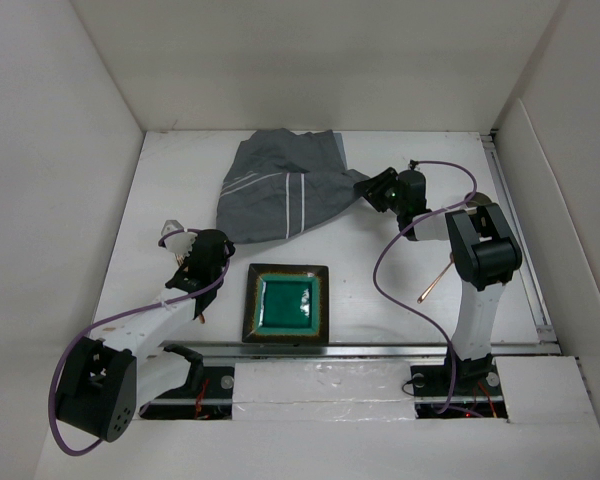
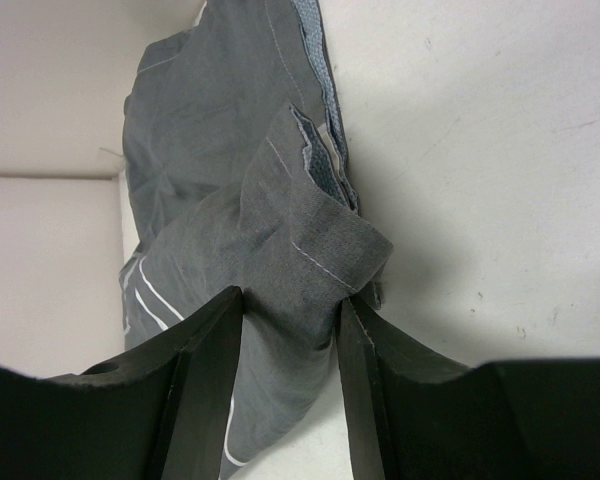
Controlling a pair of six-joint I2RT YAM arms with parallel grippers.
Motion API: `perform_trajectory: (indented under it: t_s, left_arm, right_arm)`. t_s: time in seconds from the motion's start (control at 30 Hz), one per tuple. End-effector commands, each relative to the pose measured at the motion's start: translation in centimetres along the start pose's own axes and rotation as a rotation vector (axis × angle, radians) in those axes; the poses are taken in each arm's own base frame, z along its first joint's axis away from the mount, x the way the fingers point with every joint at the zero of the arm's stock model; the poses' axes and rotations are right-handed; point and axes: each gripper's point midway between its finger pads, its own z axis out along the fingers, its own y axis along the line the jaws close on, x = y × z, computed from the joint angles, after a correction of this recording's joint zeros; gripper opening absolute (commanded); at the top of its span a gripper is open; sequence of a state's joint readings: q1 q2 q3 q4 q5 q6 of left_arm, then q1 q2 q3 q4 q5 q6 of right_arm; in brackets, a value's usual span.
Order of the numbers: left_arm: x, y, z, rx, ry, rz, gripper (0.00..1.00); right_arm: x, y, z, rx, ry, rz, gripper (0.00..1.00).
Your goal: Set the dinner table for one person
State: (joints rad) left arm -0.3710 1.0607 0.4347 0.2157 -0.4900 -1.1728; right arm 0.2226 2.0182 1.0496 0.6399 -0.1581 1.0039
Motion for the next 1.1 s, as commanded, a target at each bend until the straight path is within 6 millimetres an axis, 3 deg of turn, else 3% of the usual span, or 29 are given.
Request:
perform_trajectory:
  t_s: [0.0,0.1,0.13,0.17,0.23,0.33,0.37,0.4,0.43,0.47,0.5,0.57,0.6,0.63,0.67,0.7,0.73,0.9,1.03,1.07]
  left_arm:
    - [-1.9,-2.2,-0.4,0.042,-0.058,-0.017,0.00]
    - [-2.5,-2.6,-0.6,0.053,-0.078,-0.029,0.00]
    - [-2.7,-2.9,-0.6,0.058,-0.084,-0.034,0.00]
    - [-3.2,-3.7,-0.7,0.071,-0.095,-0.049,0.00]
    - [-4.2,-5.0,-0.9,0.093,-0.124,-0.051,0.00]
    - [-7.7,-9.5,-2.2,0.163,-0.211,-0.037,0.00]
    - [-11.2,-13.8,-4.3,0.247,-0.288,-0.064,0.00]
    - [-11.2,-13.9,-4.3,0.247,-0.289,-0.065,0.00]
    - [-12.7,-15.2,-5.4,0.283,-0.326,-0.041,0.00]
    - [-14.8,-17.5,-7.2,0.339,-0.370,-0.068,0.00]
    - [-16.4,-19.3,-8.6,0.399,-0.407,-0.090,0.00]
    - [-19.6,-23.1,-12.6,0.526,-0.464,-0.073,0.00]
    - [-20.8,-24.4,-14.2,0.571,-0.487,-0.081,0.00]
    - [-23.4,-27.0,-17.6,0.645,-0.523,-0.078,0.00]
    - [-23.4,-27.0,-17.6,0.646,-0.523,-0.078,0.00]
    - [-24.3,-27.7,-18.8,0.669,-0.537,-0.080,0.00]
    - [-25.4,-28.7,-20.7,0.716,-0.551,-0.088,0.00]
    - [-27.7,-30.2,-24.6,0.782,-0.595,-0.044,0.00]
    - [-26.8,-30.4,-24.8,0.799,-0.552,0.014,0.00]
    - [-26.1,-30.3,-23.9,0.787,-0.533,0.032,0.00]
  right_arm:
    - [-1.6,1.9,-0.2,-0.061,-0.049,-0.041,0.46]
    - [-1.8,2.7,-1.4,-0.084,-0.061,-0.052,0.26]
    - [-2.4,3.7,-2.0,-0.106,-0.076,-0.069,0.12]
    - [-2.6,4.2,-2.3,-0.119,-0.085,-0.079,0.06]
    - [-3.5,6.0,-3.0,-0.155,-0.104,-0.127,0.00]
    - [-6.0,11.4,-5.7,-0.213,-0.183,-0.239,0.00]
    - [-7.9,16.1,-9.4,-0.243,-0.271,-0.308,0.00]
    - [-7.9,16.2,-9.4,-0.243,-0.272,-0.309,0.00]
    - [-9.6,18.5,-11.1,-0.266,-0.328,-0.376,0.00]
    - [-10.0,19.5,-12.5,-0.251,-0.336,-0.405,0.00]
    - [-12.0,22.4,-15.8,-0.282,-0.414,-0.427,0.00]
    - [-14.1,25.6,-19.8,-0.302,-0.487,-0.506,0.00]
    - [-15.2,27.8,-23.1,-0.336,-0.541,-0.531,0.00]
    - [-17.0,30.5,-27.2,-0.335,-0.602,-0.598,0.00]
    - [-17.1,30.9,-28.1,-0.348,-0.616,-0.597,0.00]
    - [-17.3,30.9,-29.1,-0.311,-0.609,-0.647,0.00]
    - [-18.3,33.0,-31.6,-0.336,-0.649,-0.663,0.00]
    - [-19.3,34.9,-37.6,-0.319,-0.685,-0.747,0.00]
    - [-18.9,35.3,-39.5,-0.349,-0.684,-0.748,0.00]
    - [-18.6,34.8,-38.8,-0.342,-0.670,-0.744,0.00]
